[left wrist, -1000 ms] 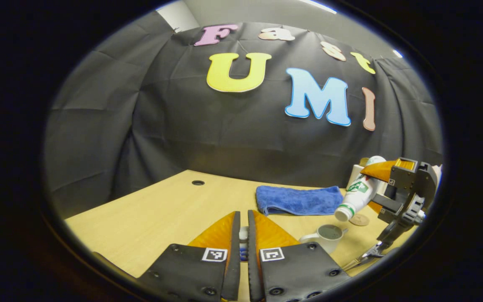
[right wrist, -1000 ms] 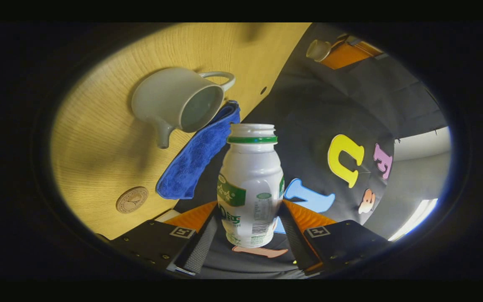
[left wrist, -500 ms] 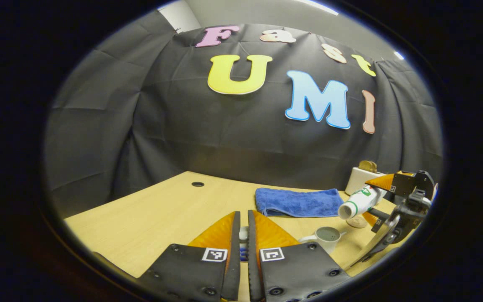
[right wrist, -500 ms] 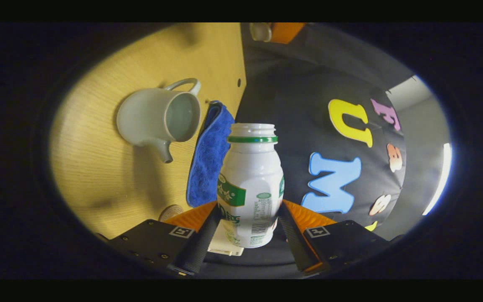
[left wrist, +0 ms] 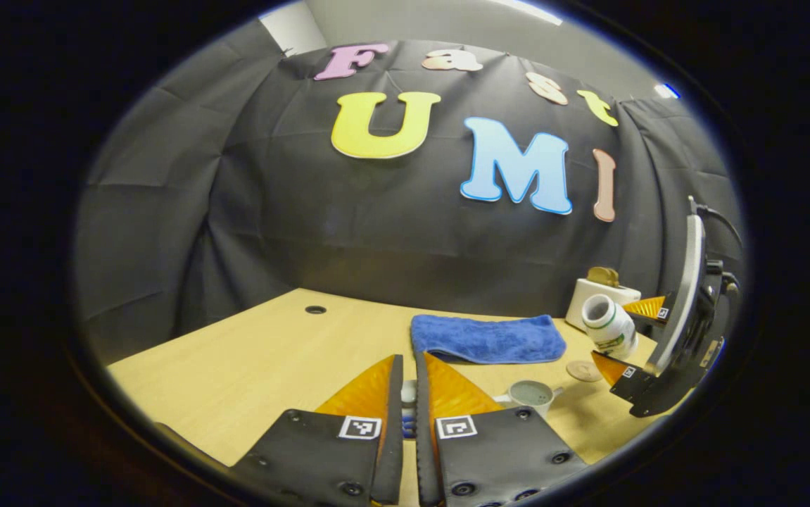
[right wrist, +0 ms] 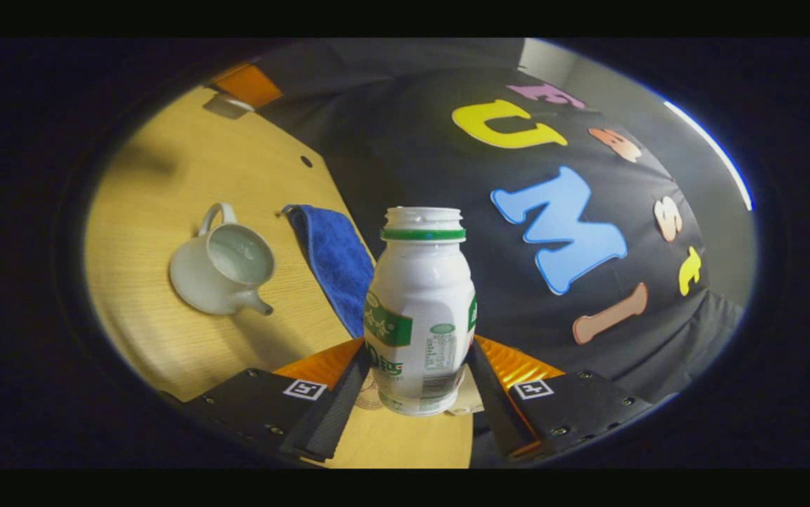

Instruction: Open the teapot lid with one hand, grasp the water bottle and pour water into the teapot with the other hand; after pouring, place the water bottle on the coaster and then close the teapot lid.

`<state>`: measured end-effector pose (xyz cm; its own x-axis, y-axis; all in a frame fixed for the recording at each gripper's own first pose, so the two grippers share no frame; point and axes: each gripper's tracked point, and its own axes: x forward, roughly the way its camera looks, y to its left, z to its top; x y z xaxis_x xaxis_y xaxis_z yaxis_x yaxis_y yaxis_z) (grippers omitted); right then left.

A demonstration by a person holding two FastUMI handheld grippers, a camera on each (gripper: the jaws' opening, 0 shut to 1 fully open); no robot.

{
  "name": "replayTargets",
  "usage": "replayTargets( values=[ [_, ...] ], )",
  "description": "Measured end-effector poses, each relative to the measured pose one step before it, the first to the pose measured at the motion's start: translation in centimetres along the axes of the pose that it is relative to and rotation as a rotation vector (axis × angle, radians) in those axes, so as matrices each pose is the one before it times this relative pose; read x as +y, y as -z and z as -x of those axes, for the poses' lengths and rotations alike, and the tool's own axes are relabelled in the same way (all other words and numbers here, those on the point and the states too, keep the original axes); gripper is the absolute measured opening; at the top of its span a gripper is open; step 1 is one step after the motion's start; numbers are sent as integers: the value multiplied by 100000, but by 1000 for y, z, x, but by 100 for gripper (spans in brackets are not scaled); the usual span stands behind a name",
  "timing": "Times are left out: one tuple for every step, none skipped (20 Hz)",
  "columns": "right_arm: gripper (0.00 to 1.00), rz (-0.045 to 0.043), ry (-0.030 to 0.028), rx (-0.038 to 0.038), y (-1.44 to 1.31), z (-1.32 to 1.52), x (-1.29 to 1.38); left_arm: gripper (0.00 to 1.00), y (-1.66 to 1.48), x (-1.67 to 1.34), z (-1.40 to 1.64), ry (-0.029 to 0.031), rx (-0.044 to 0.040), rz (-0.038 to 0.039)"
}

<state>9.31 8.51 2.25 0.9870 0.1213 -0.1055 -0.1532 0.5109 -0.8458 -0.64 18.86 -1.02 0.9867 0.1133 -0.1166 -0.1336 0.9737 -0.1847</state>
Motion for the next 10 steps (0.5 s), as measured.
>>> replayTargets(
  values=[
    [81, -6902, -1035, 999, 457, 110, -120, 14, 42, -515, 111, 1198, -37, -472],
    [81, -6068, -1306, 1016, 426, 7, -104, 14, -157, -648, 62, 1187, -345, -517],
    [81, -5500, -480, 1086, 437, 96, -10, 11, -122, -710, -12, 1216, -650, -630],
    [81, -3733, 688, 799, 396, 45, -534, 14, -256, -708, -91, 997, -651, -611],
    [81, -2201, 967, 443, 363, 230, -462, 11, 38, -685, -240, 985, -429, -242],
    [81, -1899, 913, 280, 344, 241, -542, 18, 44, -937, -384, 1987, 427, -108],
    [81, -2404, 242, 130, 399, 262, -418, 19, 140, -1052, -482, 2446, 616, -299],
    [81, -2222, -45, 209, 416, 109, -339, 18, 135, -1058, -739, 2092, 368, -453],
    [81, -2034, -278, 162, 304, 205, -159, 18, 92, -740, -589, 1671, 340, -361],
    [81, -1851, -516, 239, 332, 85, -175, 19, 44, -753, -700, 1443, 386, -390]
  ],
)
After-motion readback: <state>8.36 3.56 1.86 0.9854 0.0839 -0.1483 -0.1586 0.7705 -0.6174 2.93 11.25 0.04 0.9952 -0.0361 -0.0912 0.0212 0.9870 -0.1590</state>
